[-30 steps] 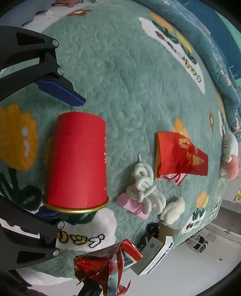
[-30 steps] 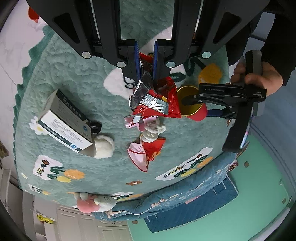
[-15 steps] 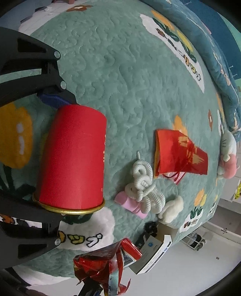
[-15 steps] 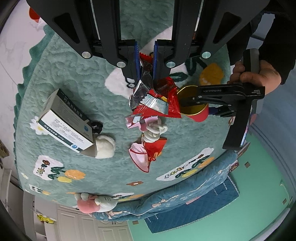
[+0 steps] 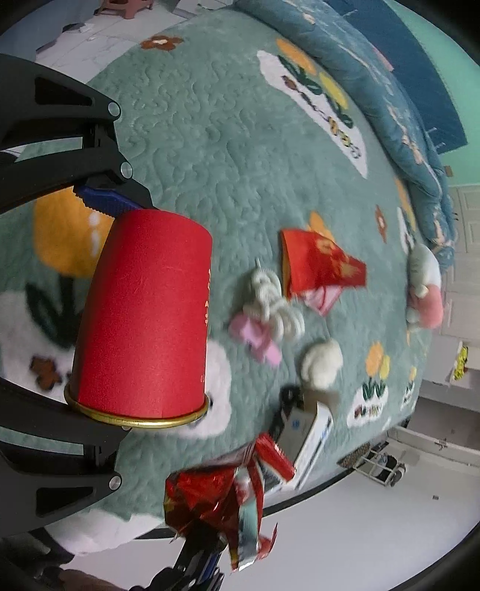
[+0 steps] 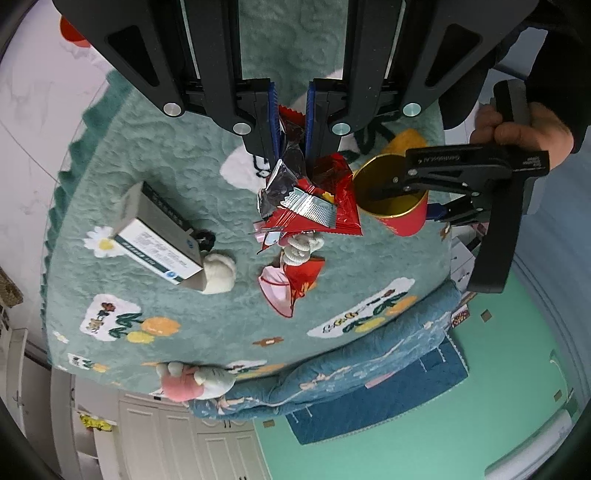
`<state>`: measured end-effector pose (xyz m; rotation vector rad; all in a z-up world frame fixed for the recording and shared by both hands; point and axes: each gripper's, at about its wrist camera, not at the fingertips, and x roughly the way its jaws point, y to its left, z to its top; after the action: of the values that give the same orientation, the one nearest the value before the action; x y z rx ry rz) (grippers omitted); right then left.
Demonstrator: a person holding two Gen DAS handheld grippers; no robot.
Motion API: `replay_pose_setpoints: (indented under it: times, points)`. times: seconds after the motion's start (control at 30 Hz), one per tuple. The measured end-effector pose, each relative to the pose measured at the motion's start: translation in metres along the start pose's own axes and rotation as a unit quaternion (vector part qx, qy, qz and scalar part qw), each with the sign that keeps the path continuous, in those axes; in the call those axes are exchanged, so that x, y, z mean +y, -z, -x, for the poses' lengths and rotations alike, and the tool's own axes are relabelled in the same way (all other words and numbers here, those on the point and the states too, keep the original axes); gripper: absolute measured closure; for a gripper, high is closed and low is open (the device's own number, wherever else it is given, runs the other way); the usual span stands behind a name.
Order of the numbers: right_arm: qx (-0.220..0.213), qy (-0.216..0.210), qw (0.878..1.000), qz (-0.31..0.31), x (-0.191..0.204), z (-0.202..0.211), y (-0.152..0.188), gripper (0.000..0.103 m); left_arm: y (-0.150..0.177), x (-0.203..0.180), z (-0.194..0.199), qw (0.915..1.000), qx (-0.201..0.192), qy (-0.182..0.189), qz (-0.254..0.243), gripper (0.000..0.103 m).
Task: Collect trash
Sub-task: 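Grasp the red paper cup with the left tool while the right tool holds the wrapper, then carry the red cup and snack wrapper to the orange bucket and drop the cup in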
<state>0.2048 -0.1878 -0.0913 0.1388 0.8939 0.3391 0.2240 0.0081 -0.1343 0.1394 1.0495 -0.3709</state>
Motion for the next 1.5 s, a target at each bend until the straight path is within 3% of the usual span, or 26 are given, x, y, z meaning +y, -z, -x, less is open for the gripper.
replay_pose_setpoints:
  times: [0.47, 0.83, 1.17, 1.5]
  points:
    - [-0.046, 0.014, 0.998, -0.035, -0.015, 0.086, 0.047, 0.091, 0.015, -0.088, 0.042, 0.9969, -0.03, 0.032, -0.065, 0.031]
    - [-0.093, 0.063, 0.99, -0.087, -0.057, 0.157, 0.088, 0.091, 0.013, -0.174, 0.052, 0.9862, -0.044, 0.06, -0.148, 0.031]
    - [-0.131, 0.125, 0.97, -0.163, -0.112, 0.225, 0.144, 0.091, 0.022, -0.272, 0.044, 0.9633, -0.034, 0.106, -0.244, 0.031]
    - [-0.142, 0.198, 0.938, -0.246, -0.175, 0.277, 0.214, 0.091, 0.036, -0.376, 0.015, 0.9288, 0.0, 0.162, -0.333, 0.031]
